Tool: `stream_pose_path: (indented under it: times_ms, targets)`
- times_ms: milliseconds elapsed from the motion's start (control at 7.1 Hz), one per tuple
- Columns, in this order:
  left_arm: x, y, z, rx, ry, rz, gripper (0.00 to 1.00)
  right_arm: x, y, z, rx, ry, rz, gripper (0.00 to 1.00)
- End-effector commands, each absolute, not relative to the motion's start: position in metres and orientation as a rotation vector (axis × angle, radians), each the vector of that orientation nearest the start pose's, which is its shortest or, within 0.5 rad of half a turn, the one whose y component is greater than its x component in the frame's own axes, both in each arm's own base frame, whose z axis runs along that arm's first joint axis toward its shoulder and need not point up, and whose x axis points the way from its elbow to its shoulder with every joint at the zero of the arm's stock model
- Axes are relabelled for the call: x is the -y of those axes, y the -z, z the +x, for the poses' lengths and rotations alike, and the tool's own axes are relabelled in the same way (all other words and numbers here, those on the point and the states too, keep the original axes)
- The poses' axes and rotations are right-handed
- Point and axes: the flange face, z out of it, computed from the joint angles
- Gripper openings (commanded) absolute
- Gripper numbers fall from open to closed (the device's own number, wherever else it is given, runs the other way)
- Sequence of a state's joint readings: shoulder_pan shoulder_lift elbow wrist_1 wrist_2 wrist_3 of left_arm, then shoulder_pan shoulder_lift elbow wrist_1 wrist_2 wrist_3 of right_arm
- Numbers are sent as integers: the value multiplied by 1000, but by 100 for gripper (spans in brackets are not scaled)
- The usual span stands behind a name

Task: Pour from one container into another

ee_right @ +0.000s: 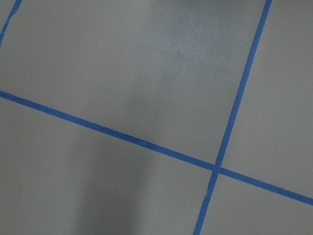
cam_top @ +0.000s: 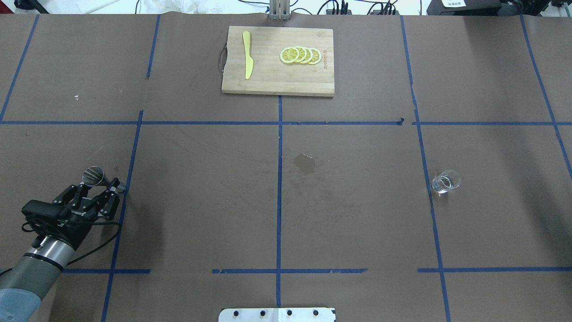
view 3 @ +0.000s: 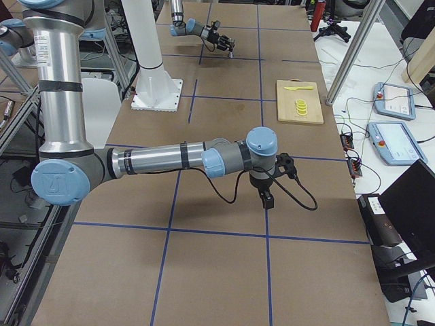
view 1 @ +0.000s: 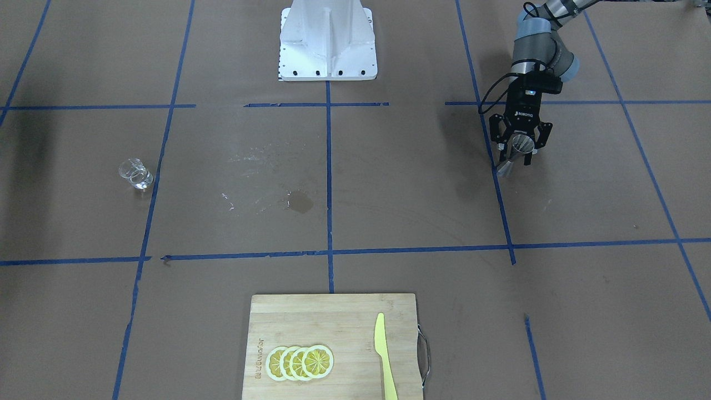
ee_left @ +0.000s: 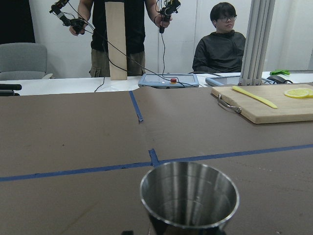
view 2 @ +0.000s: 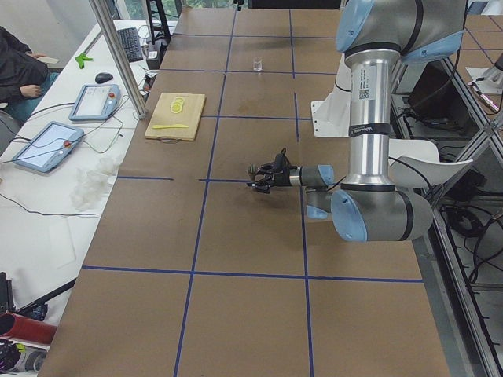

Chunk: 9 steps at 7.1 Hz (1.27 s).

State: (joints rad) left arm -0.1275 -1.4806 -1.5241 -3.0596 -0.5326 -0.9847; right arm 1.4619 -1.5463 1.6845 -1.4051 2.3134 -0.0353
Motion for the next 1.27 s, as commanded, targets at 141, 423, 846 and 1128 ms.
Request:
stream_pose_path:
  times_ms: [141,423,846,1128]
  targets:
    - [271,-554,390,-822,322,1215,61,520,-574,9,748,249,263,100]
    - [271,-559,391,-810,319,1217,29,520,-574,9,748,249,263,100]
    - [271,-560,390,-807,318,1219,0,520,-574,9,748,249,263,100]
    - [271,-547,385,-835,329,1226,0,520,-574,10,750,248,263,100]
